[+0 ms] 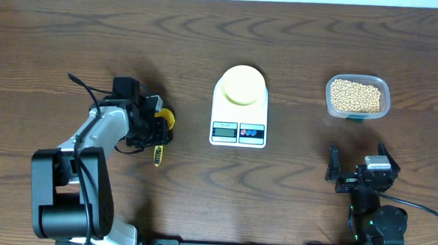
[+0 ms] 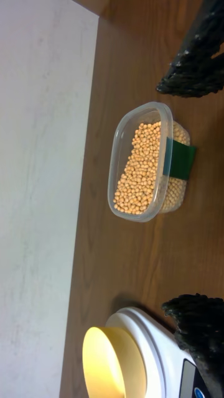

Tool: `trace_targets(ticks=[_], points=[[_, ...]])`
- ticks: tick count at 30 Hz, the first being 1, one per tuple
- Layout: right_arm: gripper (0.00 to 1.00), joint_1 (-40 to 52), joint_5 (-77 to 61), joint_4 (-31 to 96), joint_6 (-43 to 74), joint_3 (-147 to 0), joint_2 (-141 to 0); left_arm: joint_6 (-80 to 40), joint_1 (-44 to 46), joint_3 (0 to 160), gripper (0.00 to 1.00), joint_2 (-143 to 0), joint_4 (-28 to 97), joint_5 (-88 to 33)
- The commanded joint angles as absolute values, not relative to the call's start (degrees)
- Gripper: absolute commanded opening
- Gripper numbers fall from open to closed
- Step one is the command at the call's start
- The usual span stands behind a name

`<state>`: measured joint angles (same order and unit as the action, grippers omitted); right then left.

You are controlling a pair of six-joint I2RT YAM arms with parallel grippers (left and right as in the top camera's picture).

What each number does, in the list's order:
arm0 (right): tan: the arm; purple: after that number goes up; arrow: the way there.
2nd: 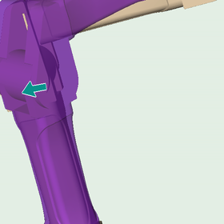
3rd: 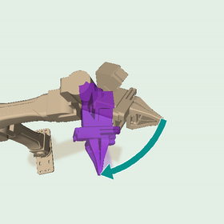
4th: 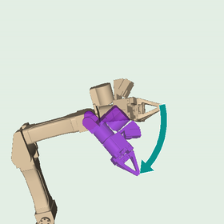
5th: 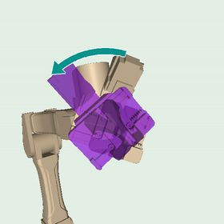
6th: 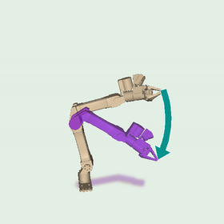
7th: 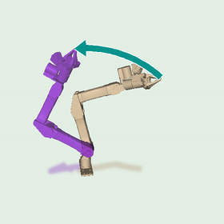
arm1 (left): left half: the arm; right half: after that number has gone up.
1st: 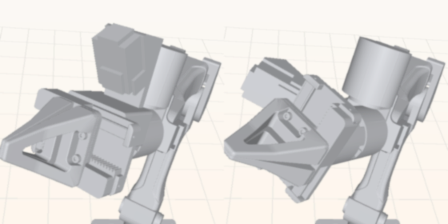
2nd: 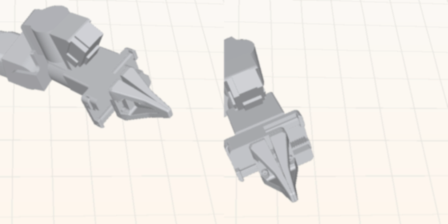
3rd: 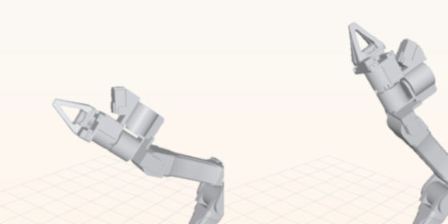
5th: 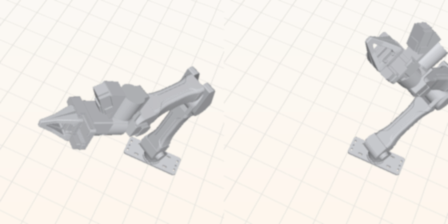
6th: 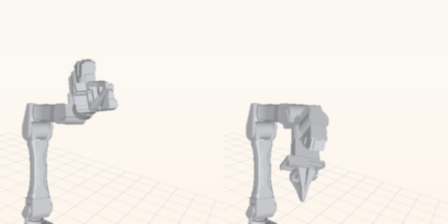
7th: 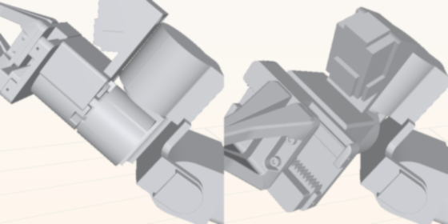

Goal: Scoop item into bowl and weigh 50g on scale
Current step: 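Lower the left gripper and close it on the yellow scoop handle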

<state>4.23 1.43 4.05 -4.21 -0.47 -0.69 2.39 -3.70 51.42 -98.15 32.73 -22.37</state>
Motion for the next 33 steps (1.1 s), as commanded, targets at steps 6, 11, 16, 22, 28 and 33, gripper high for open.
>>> trace_targets(ticks=[6,11,16,22,28,33], points=[[0.99,4.58,1.32,4.25,-4.80,-0.32,-0.38,2.76,-3.75,50.19,0.35,-100.31,33.10,-23.38],[0.99,4.58,1.32,4.25,-4.80,-0.32,-0.38,2.76,-3.75,50.19,0.26,-100.31,33.08,-23.38],[0.99,4.58,1.32,4.25,-4.80,-0.32,-0.38,2.74,-3.75,50.19,0.22,-100.31,33.04,-23.40],[0.99,4.58,1.32,4.25,-4.80,-0.32,-0.38,2.35,-3.75,50.19,0.22,-100.29,33.08,-24.73],[0.99,4.58,1.32,4.25,-4.80,-0.32,-0.38,2.35,-3.75,50.19,0.21,-100.29,33.06,-27.03],[0.99,4.58,1.32,4.25,-4.80,-0.32,-0.38,2.35,-3.75,50.26,0.19,-100.29,33.06,-27.05]])
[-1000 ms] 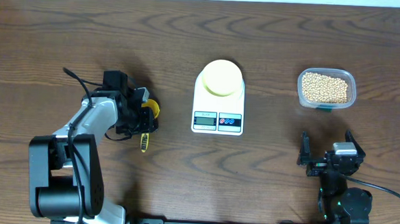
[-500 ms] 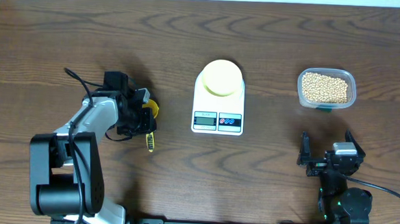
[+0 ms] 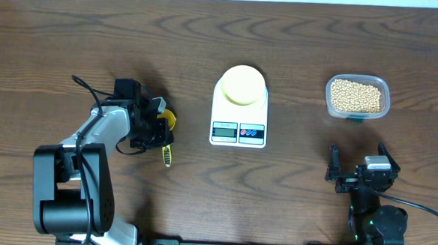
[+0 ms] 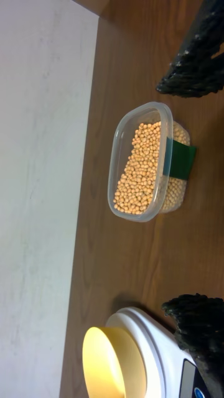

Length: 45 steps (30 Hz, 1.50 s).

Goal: Scoop item into bowl and weigh 50g on scale
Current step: 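Lower the left gripper and close it on the yellow scoop handle, then lift the yellow scoop with the left gripper toward the scale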

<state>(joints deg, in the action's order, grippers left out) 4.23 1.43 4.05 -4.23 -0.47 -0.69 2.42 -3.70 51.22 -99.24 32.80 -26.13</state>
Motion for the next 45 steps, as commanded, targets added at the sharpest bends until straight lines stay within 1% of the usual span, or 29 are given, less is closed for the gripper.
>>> trace_targets(ticks=[1,10,14,15,16,24,36,45], points=[[0.99,4.58,1.32,4.23,-4.80,-0.32,-0.38,2.35,-3.75,50.26,0.19,-100.29,33.06,-27.05],[0.99,4.58,1.32,4.25,-4.80,-0.32,-0.38,2.33,-3.75,50.63,0.19,-100.27,33.12,-27.14],[0.99,4.58,1.32,4.25,-4.80,-0.32,-0.38,2.33,-3.86,51.51,0.19,-99.94,33.12,-29.65],[0.99,4.58,1.32,4.25,-4.80,-0.32,-0.38,2.33,-3.86,51.66,0.14,-99.85,33.12,-29.67],[0.99,4.58,1.32,4.23,-4.80,-0.32,-0.38,2.33,-3.86,51.79,0.13,-99.61,33.15,-29.67],[0.99,4.58,1.32,4.23,-4.80,-0.32,-0.38,2.28,-3.86,51.79,0.08,-97.14,33.52,-32.03],[0.99,4.58,1.32,4.25,-4.80,-0.32,-0.38,-4.84,-3.86,51.79,0.07,-86.80,33.47,-33.08],[0.99,4.58,1.32,4.25,-4.80,-0.32,-0.38,-5.32,-3.86,51.79,0.07,-77.91,32.21,-34.09]])
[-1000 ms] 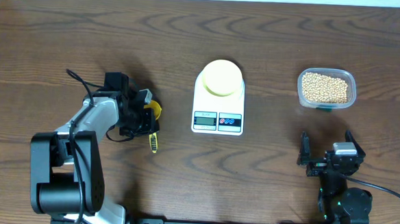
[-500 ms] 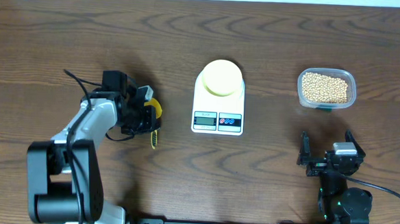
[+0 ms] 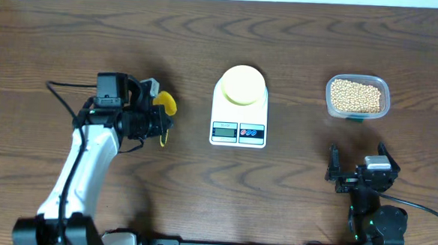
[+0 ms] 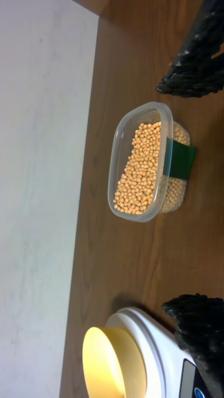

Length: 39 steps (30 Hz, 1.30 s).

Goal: Scoop item into bowl and weigh 50g on scale
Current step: 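Lift the yellow scoop with the left gripper toward the scale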

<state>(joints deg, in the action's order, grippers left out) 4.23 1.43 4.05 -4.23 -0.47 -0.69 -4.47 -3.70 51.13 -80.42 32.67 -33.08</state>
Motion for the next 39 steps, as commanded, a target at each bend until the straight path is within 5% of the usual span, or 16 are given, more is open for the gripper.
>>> trace_targets(ticks=[1,16,39], points=[[0.99,4.58,1.32,4.25,-4.80,-0.32,-0.38,-6.13,-3.86,51.79,0.07,-77.23,31.92,-34.06],[0.99,4.58,1.32,4.25,-4.80,-0.32,-0.38,-26.39,-3.42,51.79,0.07,-73.25,13.69,-34.11],[0.99,4.58,1.32,4.25,-4.80,-0.32,-0.38,-35.90,11.35,51.79,0.07,-73.23,-7.92,-33.82]])
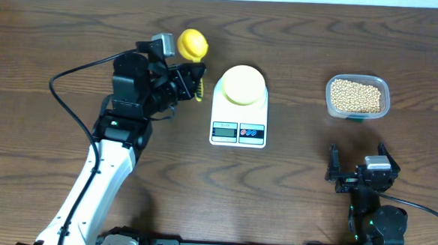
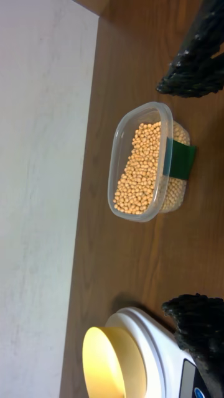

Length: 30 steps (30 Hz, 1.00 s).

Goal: Scoop item into bowl and weigh 50g on scale
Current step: 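Lift the yellow scoop with the left gripper toward the scale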

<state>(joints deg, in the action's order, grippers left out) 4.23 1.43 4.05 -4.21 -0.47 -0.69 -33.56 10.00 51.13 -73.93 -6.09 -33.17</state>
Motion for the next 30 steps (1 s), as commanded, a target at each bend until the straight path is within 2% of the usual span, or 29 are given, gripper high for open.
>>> trace_targets(ticks=[1,30], points=[[0.99,4.58,1.32,4.25,-4.80,-0.32,-0.38,-35.90,11.73,51.79,0.07,-73.23,-8.75,-33.80],[0.99,4.58,1.32,4.25,-4.80,-0.32,-0.38,-36.14,17.98,51.79,0.07,-73.30,-13.76,-29.43]])
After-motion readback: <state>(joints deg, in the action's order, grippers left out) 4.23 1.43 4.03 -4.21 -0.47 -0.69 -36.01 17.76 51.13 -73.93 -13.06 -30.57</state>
